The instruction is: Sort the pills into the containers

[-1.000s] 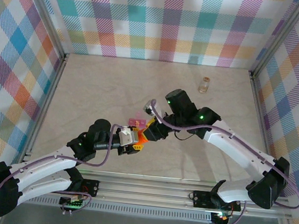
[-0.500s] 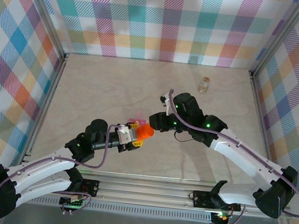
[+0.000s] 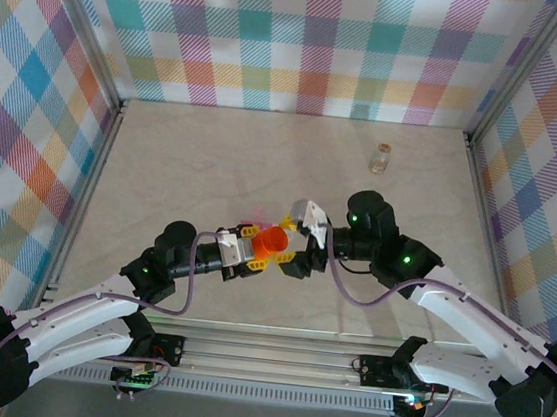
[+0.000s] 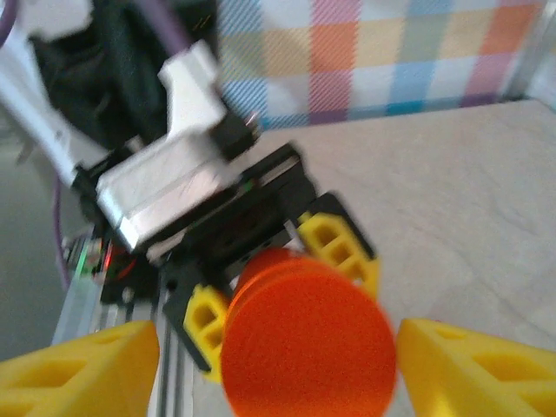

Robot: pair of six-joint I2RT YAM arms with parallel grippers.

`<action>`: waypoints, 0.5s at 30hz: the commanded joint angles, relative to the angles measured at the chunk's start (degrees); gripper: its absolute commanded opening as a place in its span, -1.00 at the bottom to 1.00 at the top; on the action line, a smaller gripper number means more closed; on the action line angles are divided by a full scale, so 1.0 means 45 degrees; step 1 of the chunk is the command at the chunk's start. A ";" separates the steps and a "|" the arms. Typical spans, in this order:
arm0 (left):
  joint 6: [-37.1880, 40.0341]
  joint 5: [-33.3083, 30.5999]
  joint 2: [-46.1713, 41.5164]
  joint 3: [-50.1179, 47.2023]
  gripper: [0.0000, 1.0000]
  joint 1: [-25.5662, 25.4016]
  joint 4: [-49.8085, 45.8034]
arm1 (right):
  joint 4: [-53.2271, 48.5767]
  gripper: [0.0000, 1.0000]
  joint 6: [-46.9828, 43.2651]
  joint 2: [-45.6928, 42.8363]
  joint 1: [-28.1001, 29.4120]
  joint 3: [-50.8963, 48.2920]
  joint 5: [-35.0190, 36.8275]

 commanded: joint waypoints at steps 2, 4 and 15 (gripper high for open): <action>-0.0197 0.0670 -0.0145 0.0229 -1.00 -0.0026 0.0959 | 0.0191 0.55 -0.3420 0.0362 -0.0465 0.0355 -0.2829; -0.0163 0.0655 -0.0108 0.0249 -1.00 -0.0009 0.0922 | -0.0415 0.60 -0.3960 0.0682 -0.0578 0.0883 -0.3110; -0.0100 0.0591 -0.0026 0.0303 -1.00 -0.0020 0.0769 | -0.2912 0.55 -0.5638 0.2117 -0.0743 0.2752 -0.3636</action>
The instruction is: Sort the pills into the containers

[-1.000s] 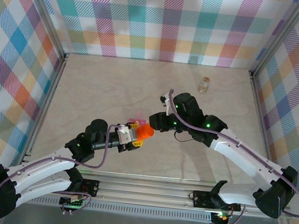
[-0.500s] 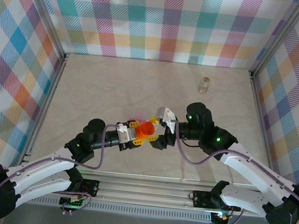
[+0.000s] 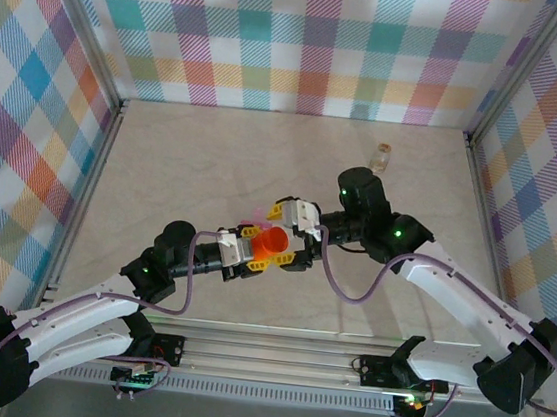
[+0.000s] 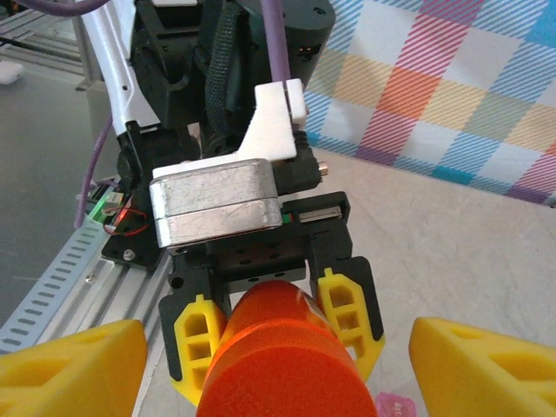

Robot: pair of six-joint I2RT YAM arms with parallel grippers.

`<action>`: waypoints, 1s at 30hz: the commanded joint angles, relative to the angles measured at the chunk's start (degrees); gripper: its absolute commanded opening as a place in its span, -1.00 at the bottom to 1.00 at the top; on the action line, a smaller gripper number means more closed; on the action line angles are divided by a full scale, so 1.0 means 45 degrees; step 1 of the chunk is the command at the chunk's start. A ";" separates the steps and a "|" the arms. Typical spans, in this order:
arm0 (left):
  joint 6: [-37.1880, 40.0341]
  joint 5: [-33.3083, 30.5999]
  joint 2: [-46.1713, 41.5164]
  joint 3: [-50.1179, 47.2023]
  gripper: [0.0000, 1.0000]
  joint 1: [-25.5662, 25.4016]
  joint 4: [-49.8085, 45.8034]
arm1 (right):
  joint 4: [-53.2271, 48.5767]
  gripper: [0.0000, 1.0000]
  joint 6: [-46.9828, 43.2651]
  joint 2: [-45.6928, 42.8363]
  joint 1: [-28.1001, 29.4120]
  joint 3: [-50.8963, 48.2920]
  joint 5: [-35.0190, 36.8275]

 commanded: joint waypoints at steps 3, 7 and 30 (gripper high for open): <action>0.0022 0.0310 -0.0078 0.0300 -1.00 -0.0037 0.0526 | -0.0976 0.52 -0.0912 0.0250 -0.0195 0.0307 -0.1169; 0.0019 0.0339 -0.0107 0.0293 -1.00 -0.0037 0.0530 | -0.1211 0.49 -0.1068 0.0353 -0.0287 0.0282 -0.0917; 0.0158 -0.0078 -0.0307 0.0342 -1.00 -0.0027 0.0236 | 0.0306 -0.50 0.4165 0.0653 -0.0291 -0.1313 -0.0045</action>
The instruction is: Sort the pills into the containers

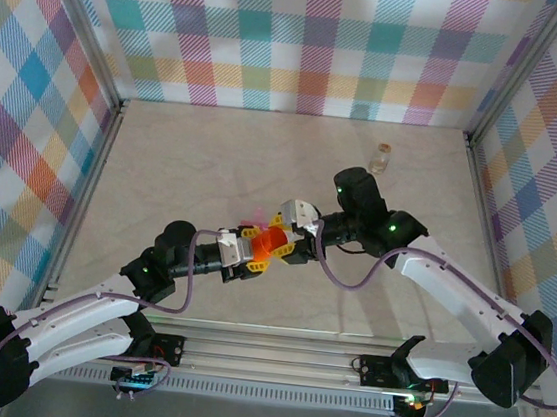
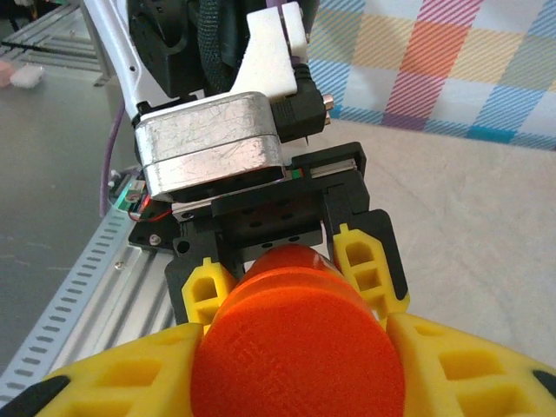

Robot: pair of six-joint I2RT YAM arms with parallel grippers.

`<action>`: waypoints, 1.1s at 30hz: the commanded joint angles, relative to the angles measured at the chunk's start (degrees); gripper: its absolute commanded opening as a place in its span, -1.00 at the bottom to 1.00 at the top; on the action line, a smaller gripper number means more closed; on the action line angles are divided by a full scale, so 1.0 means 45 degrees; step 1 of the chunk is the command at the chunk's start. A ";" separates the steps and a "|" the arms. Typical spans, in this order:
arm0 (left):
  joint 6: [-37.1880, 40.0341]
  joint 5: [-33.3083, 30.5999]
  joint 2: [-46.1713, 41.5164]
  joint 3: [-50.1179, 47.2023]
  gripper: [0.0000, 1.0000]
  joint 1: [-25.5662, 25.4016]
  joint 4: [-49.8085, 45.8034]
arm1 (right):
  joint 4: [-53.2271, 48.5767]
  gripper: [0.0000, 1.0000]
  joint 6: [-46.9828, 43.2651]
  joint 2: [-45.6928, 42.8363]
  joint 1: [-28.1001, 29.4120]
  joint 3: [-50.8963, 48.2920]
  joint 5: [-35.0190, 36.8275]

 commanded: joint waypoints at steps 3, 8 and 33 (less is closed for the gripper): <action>0.0490 -0.0362 -0.0394 0.0270 -1.00 -0.0040 0.0754 | 0.1530 -0.73 0.6191 0.0299 0.0287 -0.1619 0.0946; 0.0488 -0.0797 -0.0388 0.0170 -1.00 -0.0042 0.0999 | 0.2901 -0.90 1.1827 0.0646 0.0881 -0.2331 0.4326; -0.0149 -0.0691 -0.0327 -0.0131 -1.00 -0.0031 0.1995 | 0.7920 0.47 1.1163 -0.2662 0.1807 -0.3486 0.6529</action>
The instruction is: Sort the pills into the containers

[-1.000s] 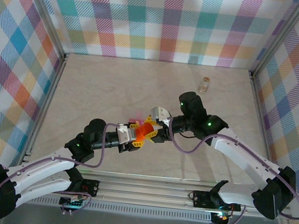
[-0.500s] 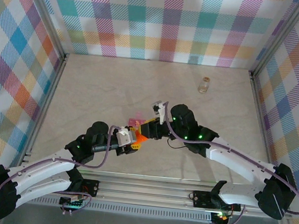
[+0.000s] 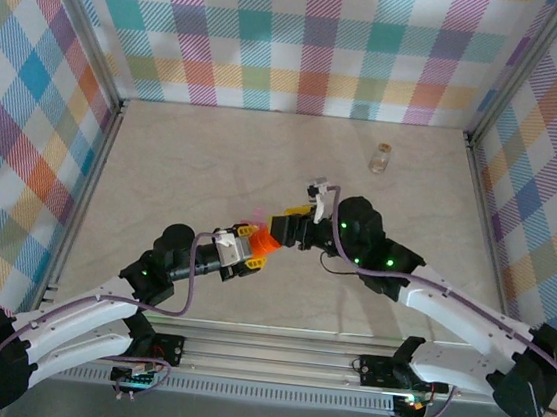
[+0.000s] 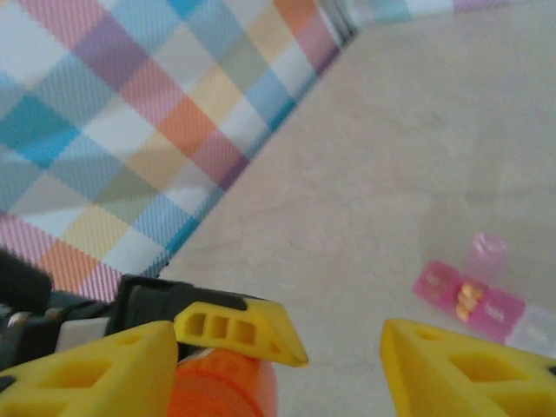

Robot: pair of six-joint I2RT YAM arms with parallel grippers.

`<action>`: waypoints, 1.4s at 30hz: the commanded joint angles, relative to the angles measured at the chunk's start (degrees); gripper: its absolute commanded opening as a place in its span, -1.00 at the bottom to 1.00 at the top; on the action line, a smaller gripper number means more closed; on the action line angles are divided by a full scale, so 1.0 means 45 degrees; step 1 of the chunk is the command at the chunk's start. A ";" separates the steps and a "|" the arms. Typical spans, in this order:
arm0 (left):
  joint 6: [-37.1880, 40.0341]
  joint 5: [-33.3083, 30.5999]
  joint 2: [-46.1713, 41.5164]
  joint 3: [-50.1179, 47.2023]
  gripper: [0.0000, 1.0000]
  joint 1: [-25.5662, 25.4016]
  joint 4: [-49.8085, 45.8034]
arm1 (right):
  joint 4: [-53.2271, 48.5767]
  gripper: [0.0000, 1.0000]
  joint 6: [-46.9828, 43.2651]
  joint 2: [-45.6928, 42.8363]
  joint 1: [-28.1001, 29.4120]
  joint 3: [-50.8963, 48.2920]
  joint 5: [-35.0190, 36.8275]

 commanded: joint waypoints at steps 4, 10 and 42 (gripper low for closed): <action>-0.1061 0.1211 -0.0062 0.0332 -1.00 0.0007 0.1870 | 0.1905 0.58 -0.5831 -0.0826 0.0004 -0.0506 -0.4921; -0.2115 0.2175 -0.0525 0.0302 -1.00 0.0153 0.2602 | 0.1844 0.64 -0.9413 -0.1714 -0.0549 -0.1144 -0.6769; -0.2495 0.2341 0.0524 0.1289 -1.00 0.0195 0.2773 | -0.0135 -0.37 -1.0056 0.0846 -0.1119 0.1374 -1.0285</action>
